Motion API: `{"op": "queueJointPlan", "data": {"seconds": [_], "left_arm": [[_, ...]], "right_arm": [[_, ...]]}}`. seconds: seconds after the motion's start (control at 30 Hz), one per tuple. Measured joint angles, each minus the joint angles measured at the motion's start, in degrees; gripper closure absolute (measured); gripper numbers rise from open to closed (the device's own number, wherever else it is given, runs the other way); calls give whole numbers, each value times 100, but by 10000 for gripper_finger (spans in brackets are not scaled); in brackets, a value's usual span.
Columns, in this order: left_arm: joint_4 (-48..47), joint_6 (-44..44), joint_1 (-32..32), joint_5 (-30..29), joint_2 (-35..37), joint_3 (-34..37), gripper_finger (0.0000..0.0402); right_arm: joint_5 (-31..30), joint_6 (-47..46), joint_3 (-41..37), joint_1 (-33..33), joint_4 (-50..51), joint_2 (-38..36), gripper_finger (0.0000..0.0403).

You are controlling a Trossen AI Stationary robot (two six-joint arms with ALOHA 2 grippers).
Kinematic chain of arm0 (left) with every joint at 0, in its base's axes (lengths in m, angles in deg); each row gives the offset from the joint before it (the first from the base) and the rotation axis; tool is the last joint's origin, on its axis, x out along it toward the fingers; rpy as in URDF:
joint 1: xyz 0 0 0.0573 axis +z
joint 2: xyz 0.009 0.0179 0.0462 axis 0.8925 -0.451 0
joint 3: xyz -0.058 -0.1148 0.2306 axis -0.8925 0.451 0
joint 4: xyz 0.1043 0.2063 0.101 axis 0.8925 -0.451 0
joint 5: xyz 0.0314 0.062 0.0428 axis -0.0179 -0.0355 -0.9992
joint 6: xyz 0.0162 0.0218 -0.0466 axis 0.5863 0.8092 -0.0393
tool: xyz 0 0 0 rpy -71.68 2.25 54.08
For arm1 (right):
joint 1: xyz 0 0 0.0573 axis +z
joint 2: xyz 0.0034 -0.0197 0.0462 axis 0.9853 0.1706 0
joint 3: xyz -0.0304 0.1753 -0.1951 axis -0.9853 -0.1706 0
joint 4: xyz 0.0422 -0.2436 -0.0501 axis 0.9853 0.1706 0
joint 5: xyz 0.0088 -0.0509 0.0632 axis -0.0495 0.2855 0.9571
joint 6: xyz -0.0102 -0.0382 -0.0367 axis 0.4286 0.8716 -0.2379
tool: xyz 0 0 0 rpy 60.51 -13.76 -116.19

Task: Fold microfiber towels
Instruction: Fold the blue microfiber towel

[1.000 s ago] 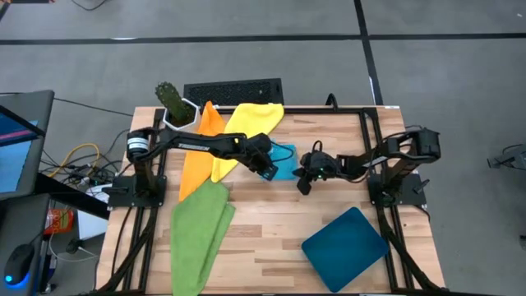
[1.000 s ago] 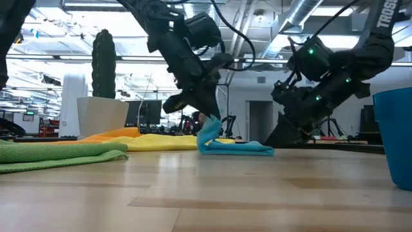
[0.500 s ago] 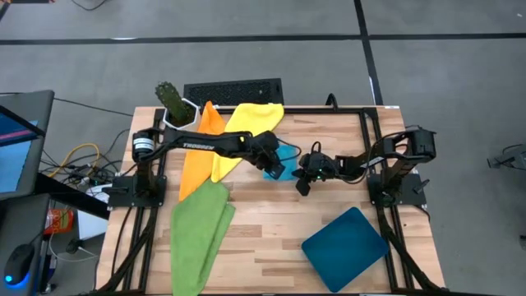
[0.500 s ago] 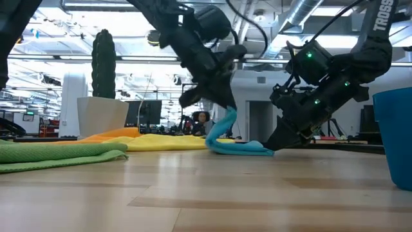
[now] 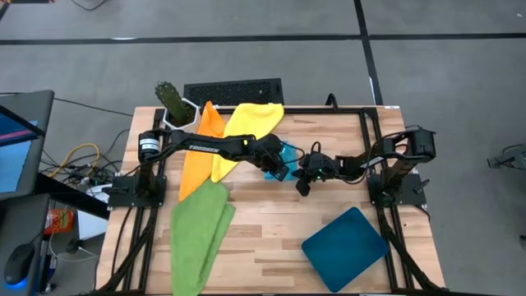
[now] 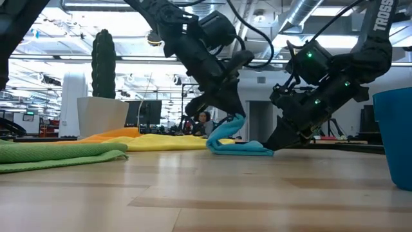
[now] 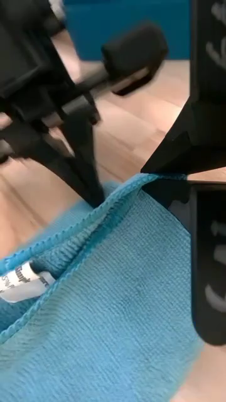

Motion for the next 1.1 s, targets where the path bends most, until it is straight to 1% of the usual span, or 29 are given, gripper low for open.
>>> {"op": "queueJointPlan", "data": {"seconds": [0.33,0.4,0.47,0.6,0.67,0.8,1.0,1.1], "left_arm": [[281,-13,-37,-53,-172,-13,389],[244,-20,-37,25,-223,9,386],[497,-56,-51,52,-337,-6,383],[591,-170,-63,165,-460,-4,375],[487,-216,-63,159,-472,7,370],[580,-167,-70,24,-470,-2,354],[741,-139,-70,-39,-470,0,320],[846,-9,-72,-43,-470,0,300]], "right_arm": [[-2,2,0,-2,-6,0,371],[-2,2,0,0,-6,0,372],[-1,2,0,0,6,-4,371],[2,0,2,-1,99,-152,365],[4,1,-5,-2,129,-300,362],[4,0,-2,-2,277,-573,358],[4,44,0,-2,1134,-1250,358],[-2,189,0,-4,1280,-1647,359]]}}
